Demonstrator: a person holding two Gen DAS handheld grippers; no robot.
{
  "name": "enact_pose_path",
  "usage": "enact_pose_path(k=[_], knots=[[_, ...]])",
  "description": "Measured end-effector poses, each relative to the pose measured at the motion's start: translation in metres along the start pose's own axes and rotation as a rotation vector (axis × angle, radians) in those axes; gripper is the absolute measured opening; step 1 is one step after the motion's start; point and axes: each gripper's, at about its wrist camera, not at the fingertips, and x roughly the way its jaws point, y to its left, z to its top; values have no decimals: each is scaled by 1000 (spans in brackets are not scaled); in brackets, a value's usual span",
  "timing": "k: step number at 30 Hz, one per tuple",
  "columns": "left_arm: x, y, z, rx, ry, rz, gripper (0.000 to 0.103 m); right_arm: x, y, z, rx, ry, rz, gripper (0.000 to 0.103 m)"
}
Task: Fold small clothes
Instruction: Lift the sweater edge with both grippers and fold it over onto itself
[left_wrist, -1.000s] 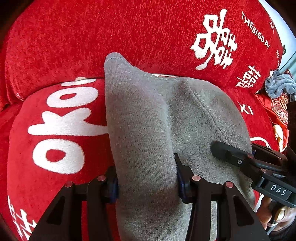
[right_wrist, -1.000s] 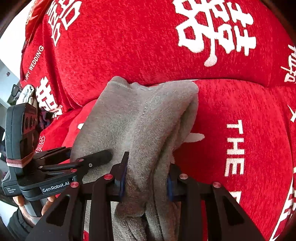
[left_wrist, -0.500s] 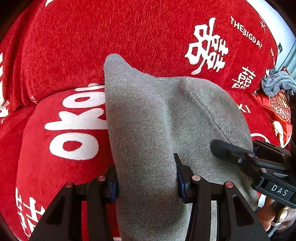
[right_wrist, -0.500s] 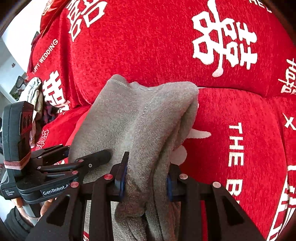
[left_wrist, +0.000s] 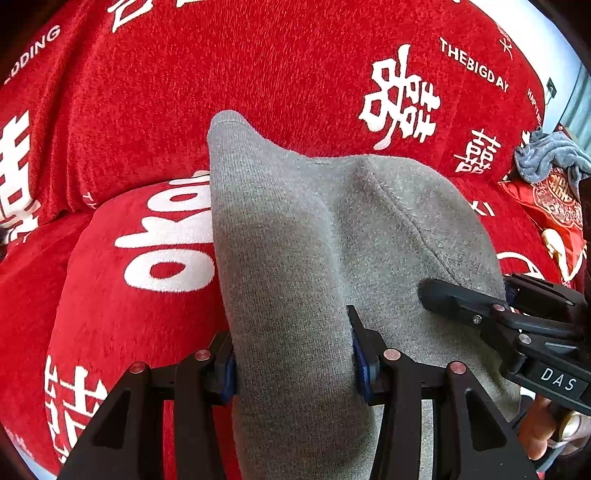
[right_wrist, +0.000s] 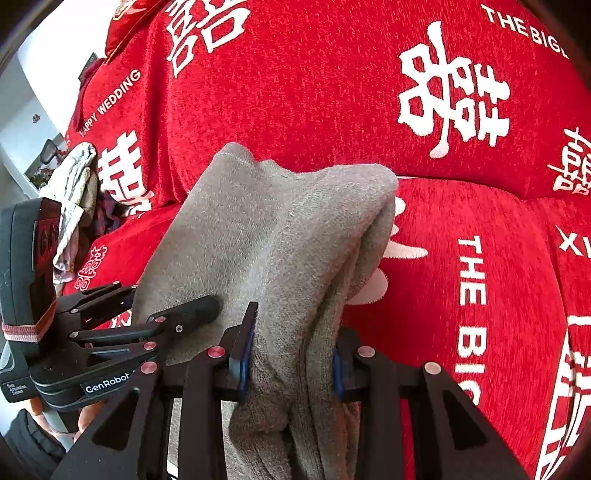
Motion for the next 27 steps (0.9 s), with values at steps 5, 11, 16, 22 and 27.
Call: enact_pose_path(k=[5, 11, 16, 22, 27], knots=[[-8, -2, -13, 8, -6, 10, 49, -6, 9, -12, -5, -3, -15, 35], [-19, -8, -26, 30, -21, 29, 49, -14, 18, -26, -20, -18, -23, 35], [-28, -10, -37, 34, -37, 38, 49, -20, 23, -35, -20, -33, -18, 35], [-33, -12, -49, 51, -50, 52, 49, -24, 31, -48, -31, -41, -19, 35], [-34, -10, -60, 47, -57, 55, 49, -23, 35, -57, -42, -45, -26, 35]])
